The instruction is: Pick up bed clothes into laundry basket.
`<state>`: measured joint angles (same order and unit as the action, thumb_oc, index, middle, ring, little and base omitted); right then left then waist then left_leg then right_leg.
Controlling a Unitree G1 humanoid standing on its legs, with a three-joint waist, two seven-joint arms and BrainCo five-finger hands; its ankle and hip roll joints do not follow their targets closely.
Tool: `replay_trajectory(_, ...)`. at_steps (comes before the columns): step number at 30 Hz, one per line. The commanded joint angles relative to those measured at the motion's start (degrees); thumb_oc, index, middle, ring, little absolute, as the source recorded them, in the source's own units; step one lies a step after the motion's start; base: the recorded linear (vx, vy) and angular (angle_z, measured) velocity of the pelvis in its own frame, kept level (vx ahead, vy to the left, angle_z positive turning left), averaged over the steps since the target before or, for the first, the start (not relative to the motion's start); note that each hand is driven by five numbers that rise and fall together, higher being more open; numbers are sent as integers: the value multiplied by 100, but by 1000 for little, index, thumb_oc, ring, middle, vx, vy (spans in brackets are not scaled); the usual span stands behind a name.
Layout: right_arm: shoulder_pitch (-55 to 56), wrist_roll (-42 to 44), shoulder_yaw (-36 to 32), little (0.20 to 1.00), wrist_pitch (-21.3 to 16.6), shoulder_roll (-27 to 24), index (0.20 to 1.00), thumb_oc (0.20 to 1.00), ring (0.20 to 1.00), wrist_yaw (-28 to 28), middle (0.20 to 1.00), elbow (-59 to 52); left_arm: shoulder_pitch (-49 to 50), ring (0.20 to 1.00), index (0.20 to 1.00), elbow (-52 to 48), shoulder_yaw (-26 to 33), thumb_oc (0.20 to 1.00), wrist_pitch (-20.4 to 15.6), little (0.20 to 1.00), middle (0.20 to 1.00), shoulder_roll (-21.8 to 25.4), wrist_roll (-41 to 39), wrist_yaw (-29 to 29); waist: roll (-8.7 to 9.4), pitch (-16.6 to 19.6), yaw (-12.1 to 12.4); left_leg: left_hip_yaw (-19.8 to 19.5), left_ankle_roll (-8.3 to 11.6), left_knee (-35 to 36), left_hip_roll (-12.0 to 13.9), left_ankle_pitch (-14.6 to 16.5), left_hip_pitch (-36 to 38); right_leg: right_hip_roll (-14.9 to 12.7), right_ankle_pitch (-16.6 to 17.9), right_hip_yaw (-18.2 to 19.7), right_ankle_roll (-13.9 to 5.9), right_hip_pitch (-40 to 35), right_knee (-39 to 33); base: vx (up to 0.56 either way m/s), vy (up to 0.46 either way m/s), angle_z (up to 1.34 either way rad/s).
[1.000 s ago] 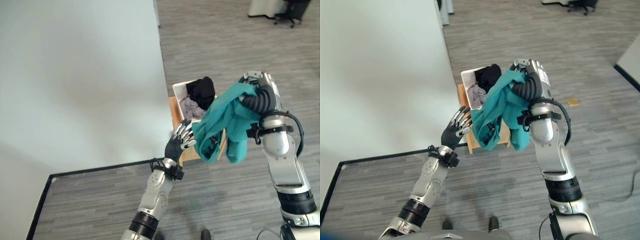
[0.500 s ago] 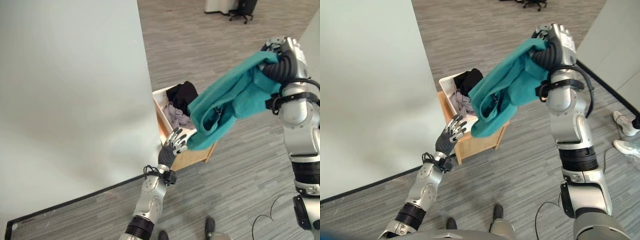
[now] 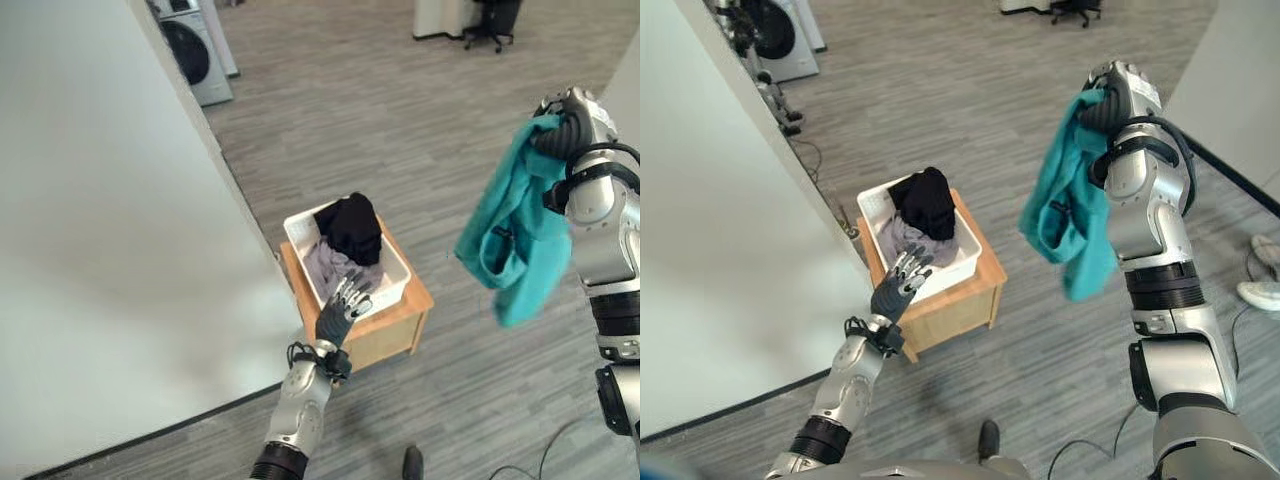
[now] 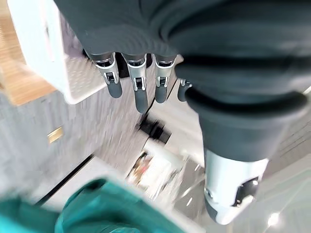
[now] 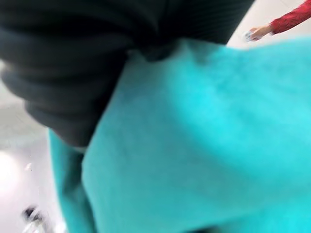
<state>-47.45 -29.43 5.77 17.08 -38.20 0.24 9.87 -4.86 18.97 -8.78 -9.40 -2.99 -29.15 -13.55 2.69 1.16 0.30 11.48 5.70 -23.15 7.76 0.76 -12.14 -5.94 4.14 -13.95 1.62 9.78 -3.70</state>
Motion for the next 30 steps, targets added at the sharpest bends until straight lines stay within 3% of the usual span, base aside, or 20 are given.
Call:
replay_trajectory(1,-1087,-218,351,200,-365,-620,200,200,200,-369,200,161,-188,1000,1000,-311,-249,1000,-184,1000,1000,-315,-199,-82,38,194,130,-141,-39,177,-255,152,-313,-389,-62,-669,-469,-406,-130,74,-26,51)
replay_trajectory(2,-1208,-210,467,200,-412,-639,200,200,200,-399,200,279,-159,1000,1000,-317,-259,1000,-178,1000,1000,-320,-209,-114,10,208,167,-165,-161,568,-413,211,-454,-366,-127,-712,-474,-418,-130,174,51,62)
replay_trajectory(3,-1338,-198,555,200,-472,-626,200,200,200,-389,200,340,-109,1000,1000,-313,-294,1000,-216,1000,1000,-340,-240,-193,-121,252,194,-210,-238,1446,-421,-150,-362,-276,-234,-706,-488,-460,-130,174,47,56)
replay_trajectory(4,-1343,-197,561,200,-473,-625,200,200,200,-391,200,344,-109,1000,1000,-312,-291,1000,-217,1000,1000,-343,-240,-194,-118,248,192,-207,-237,1504,-432,-183,-329,-283,-235,-705,-488,-466,-130,511,111,13)
replay_trajectory(5,-1371,-291,601,200,-477,-472,200,200,200,-469,200,585,24,1000,1000,-161,-359,1000,-208,1000,1000,-439,-309,-235,-282,397,235,-117,-128,2815,-143,-774,-127,-130,-511,-674,-506,-740,-130,390,55,-7)
replay_trajectory(10,-1083,-335,469,200,-413,-225,200,200,200,-334,200,536,140,1000,1000,-196,-381,1000,-224,1000,1000,-350,-316,-116,-316,514,133,-26,-151,2815,-86,-716,406,-75,-558,-491,-472,-974,-130,296,51,-12)
replay_trajectory(17,-977,-294,512,200,-425,-36,200,200,200,-294,200,655,170,1000,1000,-302,-414,1000,-213,1000,1000,-277,-339,-84,-205,452,221,118,-136,2815,-52,-733,192,-211,-492,-459,-648,-773,-130,46,64,-10)
replay_trajectory(26,-730,-489,714,200,-344,359,200,200,200,-281,200,1149,96,1000,1000,-278,-478,1000,-174,1000,1000,-224,-335,-70,31,176,468,-26,-151,2815,-36,-834,-328,-255,-451,-621,-841,-419,-130,-29,39,4)
replay_trajectory(30,-811,-578,989,200,-334,604,200,200,200,-357,200,1688,10,1000,1000,-373,-468,1000,-166,1000,1000,-140,-339,-49,249,-34,698,-109,-139,2815,18,-962,-761,-223,-378,-771,-901,-127,-130,-82,22,1)
